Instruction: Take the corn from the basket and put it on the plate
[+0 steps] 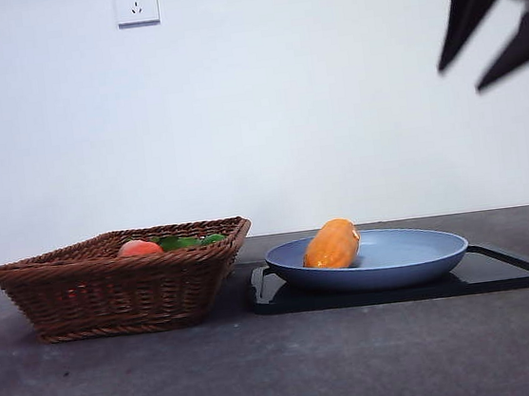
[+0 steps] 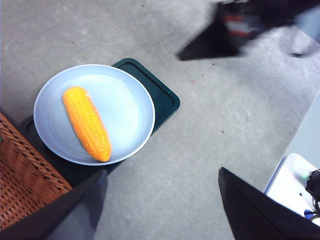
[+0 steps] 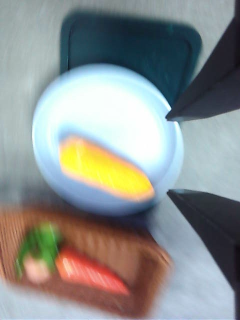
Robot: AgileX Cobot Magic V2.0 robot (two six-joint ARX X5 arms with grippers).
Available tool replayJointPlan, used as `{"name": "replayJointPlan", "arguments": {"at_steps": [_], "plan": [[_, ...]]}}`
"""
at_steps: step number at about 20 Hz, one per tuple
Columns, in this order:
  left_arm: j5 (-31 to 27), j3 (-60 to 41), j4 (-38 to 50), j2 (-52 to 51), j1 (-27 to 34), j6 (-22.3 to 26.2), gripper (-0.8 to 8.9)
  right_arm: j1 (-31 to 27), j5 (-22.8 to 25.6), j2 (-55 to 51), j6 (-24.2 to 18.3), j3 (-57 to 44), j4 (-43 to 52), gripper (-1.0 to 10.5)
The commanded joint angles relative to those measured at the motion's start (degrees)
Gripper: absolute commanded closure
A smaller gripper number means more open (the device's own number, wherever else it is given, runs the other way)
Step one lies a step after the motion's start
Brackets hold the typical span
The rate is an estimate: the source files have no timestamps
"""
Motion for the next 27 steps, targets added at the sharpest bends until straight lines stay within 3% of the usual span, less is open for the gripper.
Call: {"name": "replayJointPlan", "arguments": {"at_steps": [1, 6, 10, 17, 27], "plan": [[0.0, 1.6, 0.4, 0.3, 0.0, 0.7, 4.5, 3.0, 0.1, -4.5, -2.6, 0.9, -3.2, 7.2], [0.0, 1.6, -1.5, 0.3, 0.3, 0.7, 4.55, 11.5, 4.7, -12.4, -3.8, 0.9, -14.6, 7.2], [0.0, 1.6, -4.5, 0.3, 0.3, 0.9, 5.1, 17.0, 8.7, -15.2, -3.5, 0.9, -16.5, 7.3], [0.0, 1.6, -7.3, 0.3, 0.3, 0.9, 8.09, 22.4, 9.9, -15.2, -3.3, 0.8, -16.7, 9.4], [0.0, 1.6, -6.6, 0.3, 0.3, 0.8, 8.07, 23.6, 9.8, -15.3, -3.2, 0.8, -8.7, 9.4]]}}
